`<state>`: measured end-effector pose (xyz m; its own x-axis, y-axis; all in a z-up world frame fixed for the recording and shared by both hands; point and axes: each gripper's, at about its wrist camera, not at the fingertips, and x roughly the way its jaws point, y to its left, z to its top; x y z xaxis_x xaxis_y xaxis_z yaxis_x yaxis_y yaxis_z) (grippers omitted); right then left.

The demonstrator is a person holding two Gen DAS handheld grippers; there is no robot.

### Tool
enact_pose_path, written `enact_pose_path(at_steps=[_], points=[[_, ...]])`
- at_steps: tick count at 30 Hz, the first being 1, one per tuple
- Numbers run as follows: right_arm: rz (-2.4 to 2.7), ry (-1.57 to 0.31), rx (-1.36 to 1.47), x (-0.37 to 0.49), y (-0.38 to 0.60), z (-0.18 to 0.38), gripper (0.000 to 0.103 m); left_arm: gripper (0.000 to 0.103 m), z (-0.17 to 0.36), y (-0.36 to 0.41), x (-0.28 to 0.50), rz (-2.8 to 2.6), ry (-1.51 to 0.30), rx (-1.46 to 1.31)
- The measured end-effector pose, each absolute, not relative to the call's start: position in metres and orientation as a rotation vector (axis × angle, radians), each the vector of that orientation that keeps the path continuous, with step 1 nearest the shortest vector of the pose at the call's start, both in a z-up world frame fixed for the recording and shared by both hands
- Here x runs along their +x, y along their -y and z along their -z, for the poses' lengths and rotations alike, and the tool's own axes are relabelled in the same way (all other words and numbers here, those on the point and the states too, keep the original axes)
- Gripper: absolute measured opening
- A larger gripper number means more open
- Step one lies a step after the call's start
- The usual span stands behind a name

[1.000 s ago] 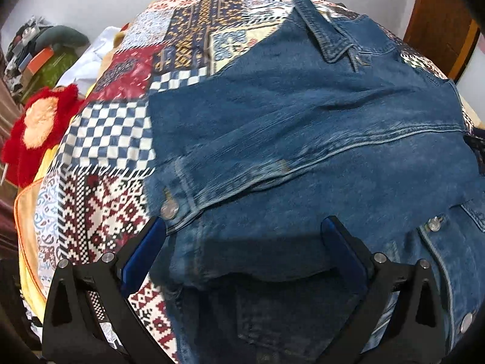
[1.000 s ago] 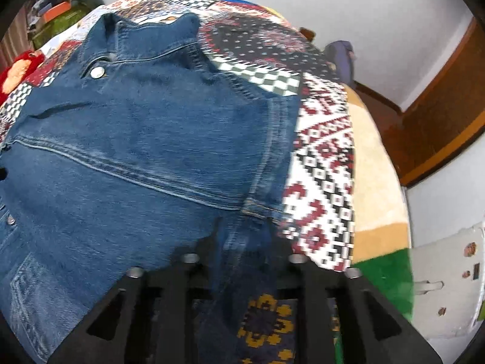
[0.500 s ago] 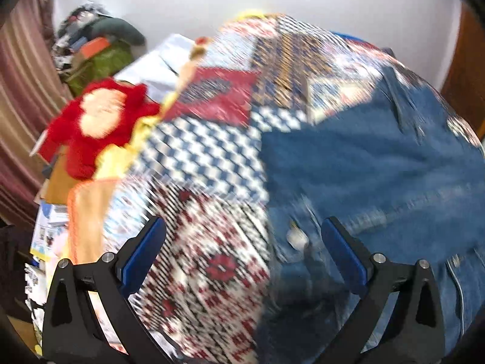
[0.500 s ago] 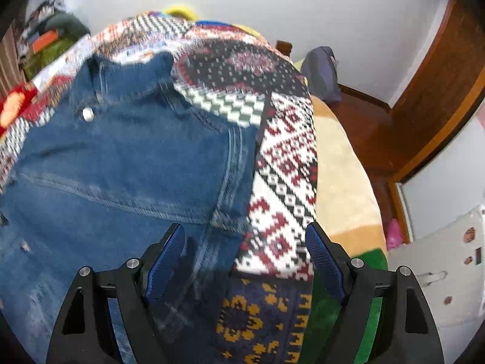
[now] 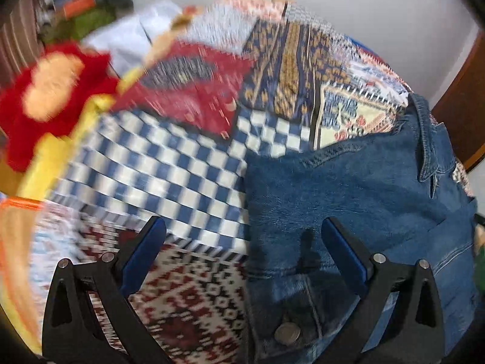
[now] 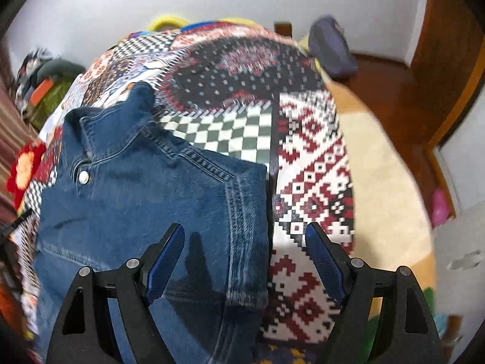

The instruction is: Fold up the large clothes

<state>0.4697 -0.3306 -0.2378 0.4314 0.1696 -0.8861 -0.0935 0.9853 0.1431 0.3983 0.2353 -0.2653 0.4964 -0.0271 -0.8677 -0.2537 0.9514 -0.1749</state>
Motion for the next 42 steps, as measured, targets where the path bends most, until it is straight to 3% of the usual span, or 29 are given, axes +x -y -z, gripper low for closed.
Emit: enact_pose_path(at_steps=[6,8,11,13,16,19,21,23,34,42], points=[[-0.214,-1.128,0.217,0.483,0.342,0.253,0.08,0.099,0.289,-0.234,0.422,-0.068,-1.099,-0.382],[-0.24,-1.125,0.248,0.487,0.342,0.253,0.075,0.099,0.292,-0.23,0.428,-0.054,-1.098,-0.389],[-0.283,-1.136,0.291,0.493,0.34,0.257,0.047,0.089,0.296,-0.226,0.437,-0.026,-1.102,-0.399],[-0.283,-1.149,0.286,0.496,0.336,0.261,0.042,0.083,0.297,-0.227,0.443,-0.006,-1.109,-0.421],[-0.274,-1.128,0.231,0.497,0.328,0.259,0.021,0.067,0.299,-0.23,0.449,-0.004,-1.108,-0.477],[-0.292,-1.099,0.206,0.499,0.323,0.248,0.015,0.046,0.3,-0.236,0.452,-0.044,-1.114,-0.51],[-0.298,-1.064,0.154,0.501,0.315,0.234,0.014,0.024,0.3,-0.242,0.451,-0.05,-1.125,-0.553],[-0.308,-1.02,0.12,0.505,0.305,0.217,0.014,0.016,0.297,-0.246,0.449,-0.045,-1.123,-0.592],[-0.337,-0.843,0.031,0.538,0.261,0.145,0.013,0.012,0.21,-0.229,0.435,-0.137,-0.935,-0.26],[-0.251,-0.921,0.033,0.578,0.261,0.192,0.014,0.012,0.247,-0.239,0.459,-0.182,-0.992,-0.222]])
